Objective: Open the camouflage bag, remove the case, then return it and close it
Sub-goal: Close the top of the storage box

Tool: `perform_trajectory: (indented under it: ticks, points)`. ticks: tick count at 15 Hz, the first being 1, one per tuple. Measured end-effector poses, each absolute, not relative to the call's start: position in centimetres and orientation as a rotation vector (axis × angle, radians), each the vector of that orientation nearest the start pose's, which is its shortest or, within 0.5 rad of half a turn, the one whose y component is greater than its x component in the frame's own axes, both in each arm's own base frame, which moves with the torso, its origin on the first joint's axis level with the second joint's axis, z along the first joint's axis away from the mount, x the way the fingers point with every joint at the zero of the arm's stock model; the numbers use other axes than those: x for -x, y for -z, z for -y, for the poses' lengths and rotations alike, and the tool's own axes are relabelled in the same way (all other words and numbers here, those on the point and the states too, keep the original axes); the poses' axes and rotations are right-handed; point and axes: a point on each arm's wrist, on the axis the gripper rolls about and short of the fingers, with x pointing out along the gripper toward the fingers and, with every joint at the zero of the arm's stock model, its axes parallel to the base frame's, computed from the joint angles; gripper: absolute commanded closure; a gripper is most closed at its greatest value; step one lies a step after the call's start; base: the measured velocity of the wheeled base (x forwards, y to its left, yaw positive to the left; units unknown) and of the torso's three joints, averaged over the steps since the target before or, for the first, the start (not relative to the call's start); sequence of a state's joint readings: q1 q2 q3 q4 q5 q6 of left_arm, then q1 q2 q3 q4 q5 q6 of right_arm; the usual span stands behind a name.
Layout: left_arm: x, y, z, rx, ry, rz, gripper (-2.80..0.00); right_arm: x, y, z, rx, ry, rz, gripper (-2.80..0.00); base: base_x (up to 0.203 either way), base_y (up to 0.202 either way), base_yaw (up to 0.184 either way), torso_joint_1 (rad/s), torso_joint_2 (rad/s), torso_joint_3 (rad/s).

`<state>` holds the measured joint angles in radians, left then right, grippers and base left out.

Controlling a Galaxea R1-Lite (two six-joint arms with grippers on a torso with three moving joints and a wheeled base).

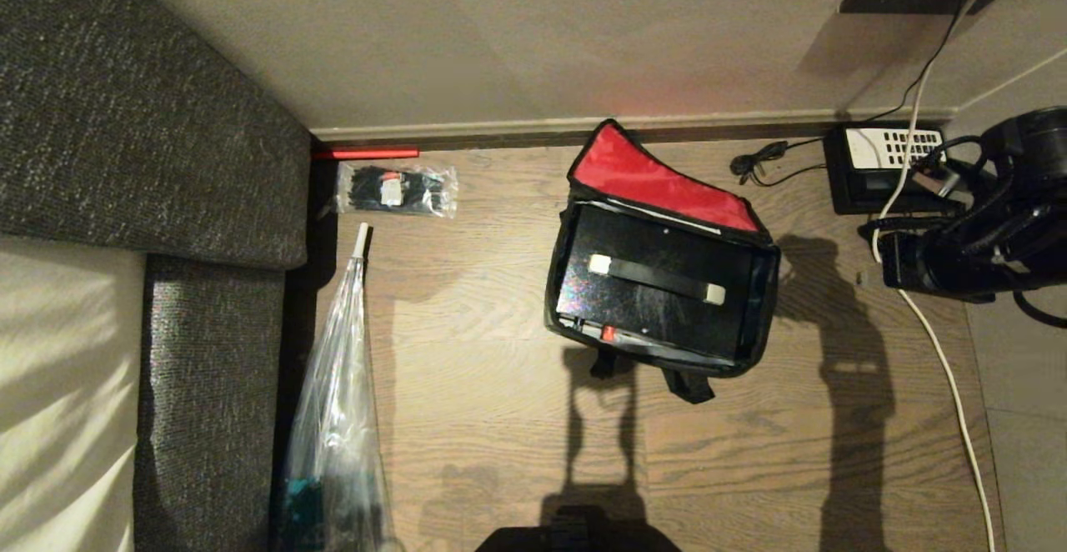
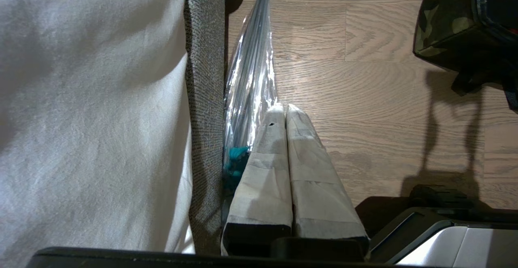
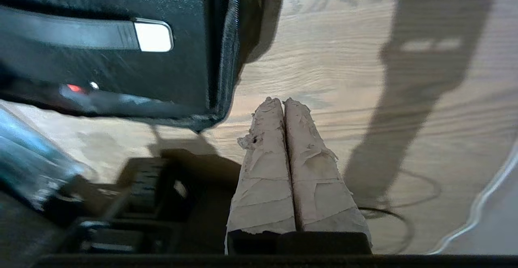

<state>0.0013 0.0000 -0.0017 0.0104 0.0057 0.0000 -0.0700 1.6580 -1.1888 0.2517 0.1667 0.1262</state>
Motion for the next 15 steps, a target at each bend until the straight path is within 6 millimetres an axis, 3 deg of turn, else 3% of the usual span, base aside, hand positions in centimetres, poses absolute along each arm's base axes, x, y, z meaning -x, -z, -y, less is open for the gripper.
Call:
perform_trajectory:
  ticks: [4, 8, 10, 15]
  points:
    - [2.3, -7.5, 0.0, 0.0, -0.007, -0.009, 0.0, -31.6, -20.9, 1.6, -0.554, -0.105, -0.67, 0.0, 0.0, 0.0, 0.0, 0.0, 0.0, 0.0]
    - [2.3, -7.5, 0.0, 0.0, -0.007, -0.009, 0.0, -34.5, -21.9, 3.7, -0.8, -0.403, -0.489, 0.0, 0.0, 0.0, 0.0, 0.0, 0.0, 0.0]
    - [2.3, -7.5, 0.0, 0.0, -0.007, -0.009, 0.0, -35.7, -22.0, 4.4, -0.701, -0.538, -0.446, 0.0, 0.0, 0.0, 0.0, 0.0, 0.0, 0.0]
    - [2.3, -7.5, 0.0, 0.0, -0.007, -0.009, 0.0, -37.8, -19.4, 5.4, -0.357, -0.55, -0.51, 0.0, 0.0, 0.0, 0.0, 0.0, 0.0, 0.0]
